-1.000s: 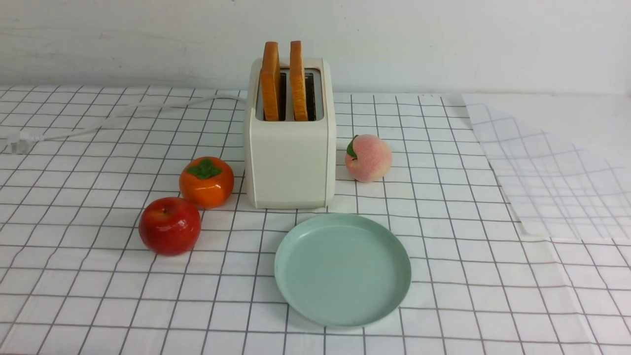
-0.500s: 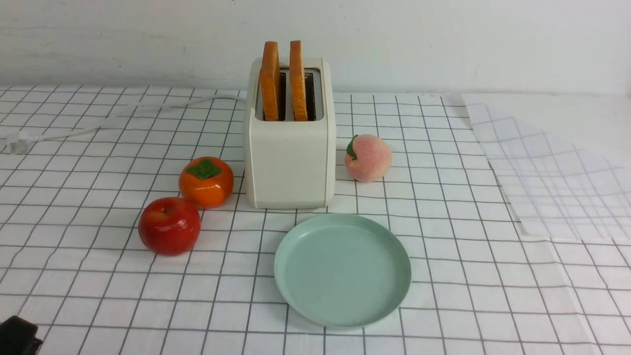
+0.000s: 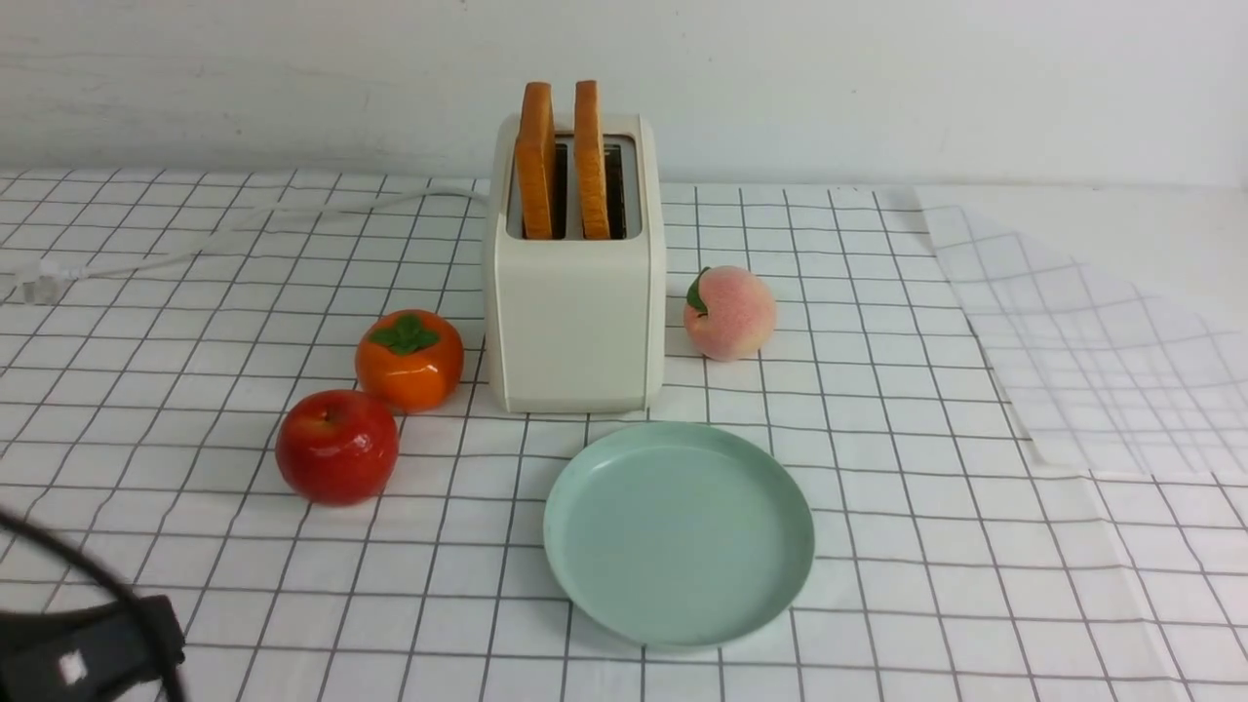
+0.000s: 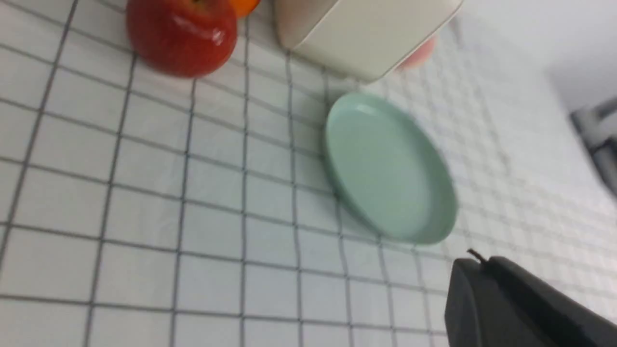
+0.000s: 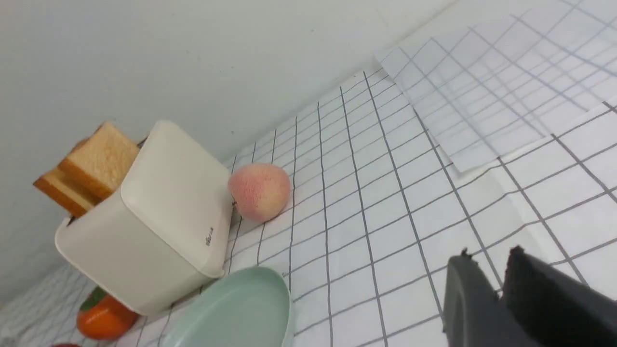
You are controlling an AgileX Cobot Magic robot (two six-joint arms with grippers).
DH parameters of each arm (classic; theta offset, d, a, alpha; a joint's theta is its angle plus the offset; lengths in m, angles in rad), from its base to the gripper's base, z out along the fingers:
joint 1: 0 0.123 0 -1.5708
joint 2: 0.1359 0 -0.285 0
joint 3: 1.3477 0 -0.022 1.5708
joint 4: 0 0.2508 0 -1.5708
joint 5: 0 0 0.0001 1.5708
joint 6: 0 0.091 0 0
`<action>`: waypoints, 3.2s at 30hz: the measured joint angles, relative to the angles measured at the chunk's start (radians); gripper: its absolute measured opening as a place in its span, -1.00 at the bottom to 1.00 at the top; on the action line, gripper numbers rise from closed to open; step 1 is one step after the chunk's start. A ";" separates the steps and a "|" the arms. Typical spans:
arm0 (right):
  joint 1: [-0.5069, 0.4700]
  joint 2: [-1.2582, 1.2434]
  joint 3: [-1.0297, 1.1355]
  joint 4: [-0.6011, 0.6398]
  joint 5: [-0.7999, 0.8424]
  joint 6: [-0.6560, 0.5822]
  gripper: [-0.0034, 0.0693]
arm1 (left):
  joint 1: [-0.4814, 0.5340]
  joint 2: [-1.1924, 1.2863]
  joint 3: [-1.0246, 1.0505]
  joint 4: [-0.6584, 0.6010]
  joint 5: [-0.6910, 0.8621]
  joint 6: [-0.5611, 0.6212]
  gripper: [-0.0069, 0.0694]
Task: Take toasted bread from bread machine on white checkered table place on plate.
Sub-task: 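Reach for a toast slice standing in the toaster with the left gripper, then place the slice of bread on the plate with the left gripper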
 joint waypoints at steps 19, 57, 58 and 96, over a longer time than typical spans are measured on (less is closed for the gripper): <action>0.050 0.364 -0.260 0.002 0.327 -0.345 -0.88 | -0.305 0.857 -0.928 0.352 0.087 -0.089 -0.85; 0.050 0.364 -0.261 0.002 0.322 -0.367 -0.80 | -0.334 1.599 -1.616 0.722 0.016 -0.293 -0.52; 0.050 0.364 -0.261 0.002 0.322 -0.367 -0.80 | -0.334 1.591 -1.616 0.722 0.012 -0.293 -0.52; 0.052 0.364 -0.261 0.085 0.322 -0.419 -0.74 | -0.335 0.815 -0.450 -0.568 0.003 0.643 -0.52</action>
